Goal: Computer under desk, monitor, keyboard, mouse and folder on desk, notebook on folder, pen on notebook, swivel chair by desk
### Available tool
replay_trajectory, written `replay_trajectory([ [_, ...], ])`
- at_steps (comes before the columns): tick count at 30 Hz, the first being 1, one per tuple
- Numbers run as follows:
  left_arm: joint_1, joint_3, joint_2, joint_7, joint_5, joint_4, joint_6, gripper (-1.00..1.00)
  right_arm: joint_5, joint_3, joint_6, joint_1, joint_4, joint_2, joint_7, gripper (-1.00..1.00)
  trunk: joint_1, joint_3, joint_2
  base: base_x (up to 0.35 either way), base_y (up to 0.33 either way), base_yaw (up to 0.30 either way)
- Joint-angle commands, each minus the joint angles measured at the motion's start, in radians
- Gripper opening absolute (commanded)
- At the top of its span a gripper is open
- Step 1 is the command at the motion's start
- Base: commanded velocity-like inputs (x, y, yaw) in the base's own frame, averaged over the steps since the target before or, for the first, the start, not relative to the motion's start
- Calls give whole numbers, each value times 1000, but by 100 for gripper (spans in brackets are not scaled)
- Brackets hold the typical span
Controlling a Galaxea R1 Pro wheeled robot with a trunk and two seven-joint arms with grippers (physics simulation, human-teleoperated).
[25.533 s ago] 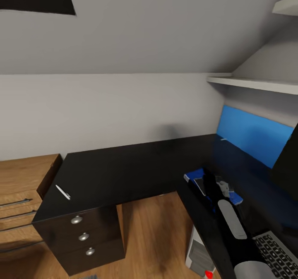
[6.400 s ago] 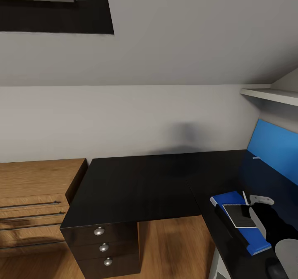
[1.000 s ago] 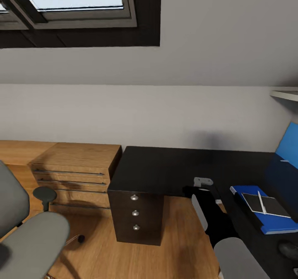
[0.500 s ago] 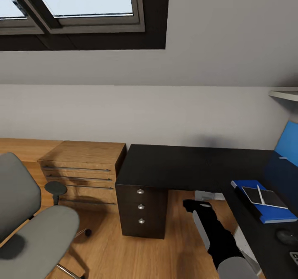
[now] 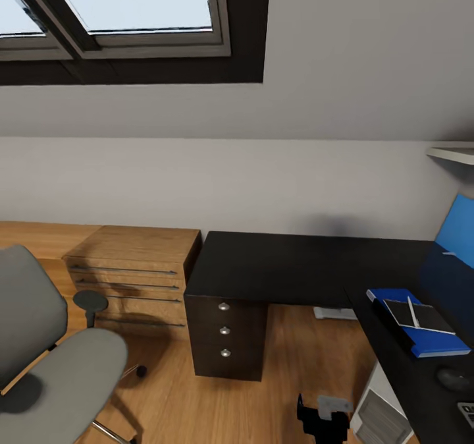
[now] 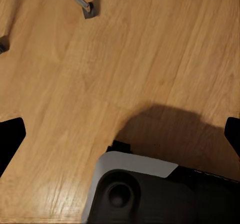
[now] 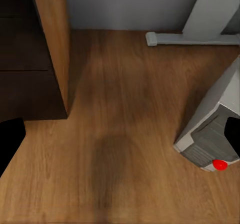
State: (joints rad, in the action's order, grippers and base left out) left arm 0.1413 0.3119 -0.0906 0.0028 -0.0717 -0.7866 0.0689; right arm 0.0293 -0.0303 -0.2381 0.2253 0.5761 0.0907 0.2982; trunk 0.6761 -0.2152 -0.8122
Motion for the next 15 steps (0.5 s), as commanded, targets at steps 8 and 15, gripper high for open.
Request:
replay_trajectory([
  [8,-123,3,24,0,-7,190,22,100,37,-3,-280,-1,-220,0,8,100,-31,24,55,0,0,204],
  [15,-144,2,24,-4,-8,223,24,100,42,-2,-375,-1,-270,2,9,100,-57,46,104,0,0,273],
])
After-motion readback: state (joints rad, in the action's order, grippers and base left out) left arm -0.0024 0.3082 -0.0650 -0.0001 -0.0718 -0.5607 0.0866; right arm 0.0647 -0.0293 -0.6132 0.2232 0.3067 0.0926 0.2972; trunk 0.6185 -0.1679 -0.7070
